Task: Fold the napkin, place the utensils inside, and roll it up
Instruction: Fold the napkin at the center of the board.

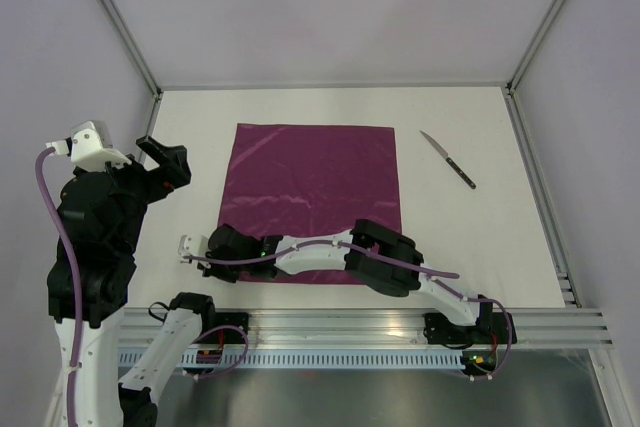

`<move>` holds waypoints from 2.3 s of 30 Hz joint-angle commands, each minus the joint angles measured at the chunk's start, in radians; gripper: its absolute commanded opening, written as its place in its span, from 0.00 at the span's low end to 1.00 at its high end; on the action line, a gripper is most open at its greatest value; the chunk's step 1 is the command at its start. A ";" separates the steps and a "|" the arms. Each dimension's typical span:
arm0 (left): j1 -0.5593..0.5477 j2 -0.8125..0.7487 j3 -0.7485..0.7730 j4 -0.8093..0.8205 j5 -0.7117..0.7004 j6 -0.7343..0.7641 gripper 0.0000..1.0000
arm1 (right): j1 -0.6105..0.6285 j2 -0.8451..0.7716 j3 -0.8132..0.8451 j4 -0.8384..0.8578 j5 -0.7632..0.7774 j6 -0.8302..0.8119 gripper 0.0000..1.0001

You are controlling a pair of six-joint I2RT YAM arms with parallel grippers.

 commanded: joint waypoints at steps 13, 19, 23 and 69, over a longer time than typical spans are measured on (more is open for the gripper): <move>0.004 -0.007 0.001 0.029 -0.016 -0.007 1.00 | -0.019 -0.112 0.076 -0.054 0.011 -0.019 0.00; 0.006 -0.005 -0.008 0.032 -0.010 -0.009 1.00 | -0.025 -0.071 0.093 -0.081 -0.023 0.007 0.25; 0.004 -0.005 -0.013 0.034 -0.009 -0.007 1.00 | -0.018 -0.025 0.131 -0.103 -0.020 0.006 0.39; 0.004 0.035 -0.040 0.061 0.020 0.004 1.00 | 0.001 0.100 0.157 -0.175 0.090 0.001 0.35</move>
